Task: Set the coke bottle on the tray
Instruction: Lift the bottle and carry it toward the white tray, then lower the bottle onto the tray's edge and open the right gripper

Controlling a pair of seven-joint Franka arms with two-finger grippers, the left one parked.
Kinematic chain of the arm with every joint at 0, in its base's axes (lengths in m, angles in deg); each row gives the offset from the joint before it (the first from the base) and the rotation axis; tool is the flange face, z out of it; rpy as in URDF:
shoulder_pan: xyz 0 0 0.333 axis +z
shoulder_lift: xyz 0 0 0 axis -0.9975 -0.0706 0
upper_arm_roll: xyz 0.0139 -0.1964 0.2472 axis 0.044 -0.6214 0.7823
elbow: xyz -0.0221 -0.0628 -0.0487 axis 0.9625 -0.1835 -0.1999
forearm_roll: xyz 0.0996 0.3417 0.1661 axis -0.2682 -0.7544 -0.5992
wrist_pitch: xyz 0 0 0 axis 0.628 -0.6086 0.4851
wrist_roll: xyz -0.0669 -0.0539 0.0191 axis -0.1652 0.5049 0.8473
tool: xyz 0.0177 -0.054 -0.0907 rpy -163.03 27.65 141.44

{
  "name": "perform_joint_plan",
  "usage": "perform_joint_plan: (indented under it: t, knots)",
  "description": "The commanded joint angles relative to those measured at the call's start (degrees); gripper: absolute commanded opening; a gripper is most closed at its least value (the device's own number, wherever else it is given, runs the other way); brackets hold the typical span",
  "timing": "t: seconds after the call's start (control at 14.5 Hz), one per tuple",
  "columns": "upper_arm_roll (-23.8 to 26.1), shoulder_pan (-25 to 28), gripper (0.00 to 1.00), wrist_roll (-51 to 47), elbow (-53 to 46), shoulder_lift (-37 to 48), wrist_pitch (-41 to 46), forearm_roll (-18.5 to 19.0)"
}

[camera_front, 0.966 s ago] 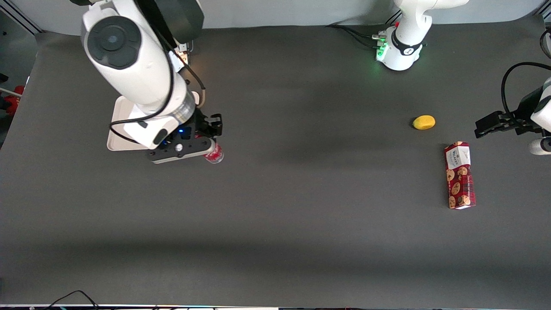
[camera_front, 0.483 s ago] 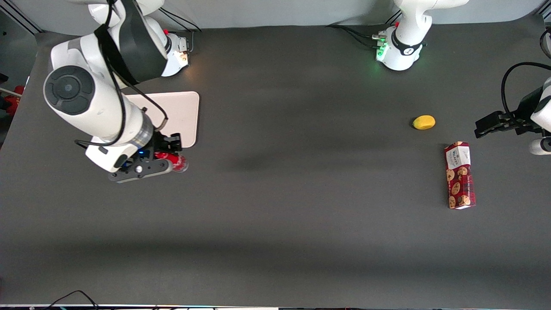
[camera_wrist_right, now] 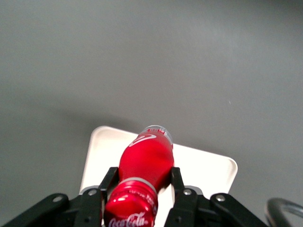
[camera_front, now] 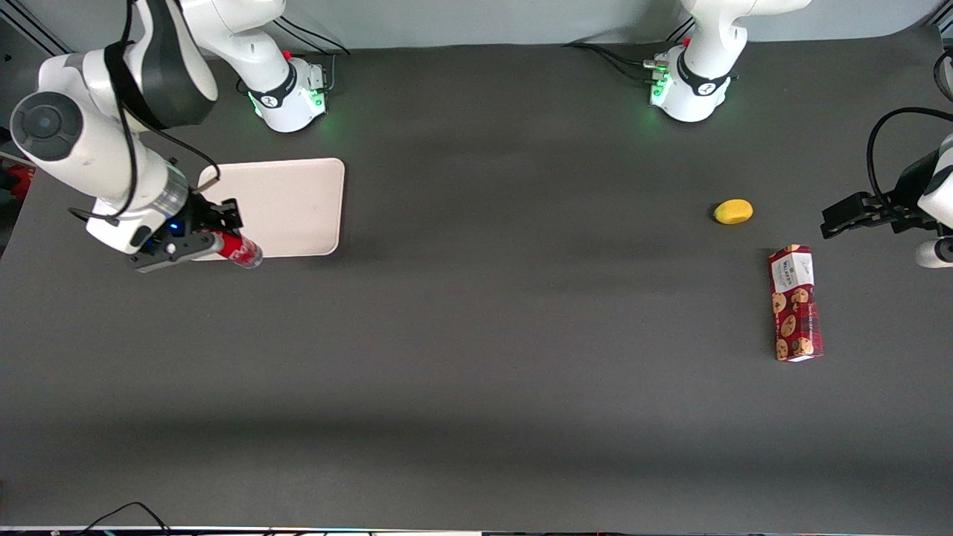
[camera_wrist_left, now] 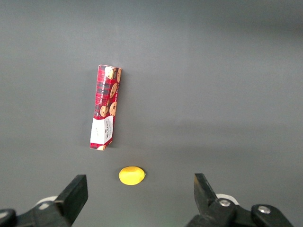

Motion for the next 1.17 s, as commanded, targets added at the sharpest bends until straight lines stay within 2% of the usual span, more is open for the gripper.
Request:
perform_joint_plan:
  t: [0.0,0.21,0.41,0.69,1.1]
  knots:
    - [0.9,-7.7,0.0,8.2,9.7,5.4,-5.8,0.7]
    - [1.1,-14.4,0.0,13.0,19.2,5.3,-18.3,0.9]
    - [1.1,-19.9,0.0,18.0,23.6,4.6,-25.0,1.1]
    - [1.2,-24.9,0.0,20.8,26.1,4.2,-27.2,1.6]
    - [1.2,-29.1,0.0,23.4,28.3,3.9,-29.2,1.7]
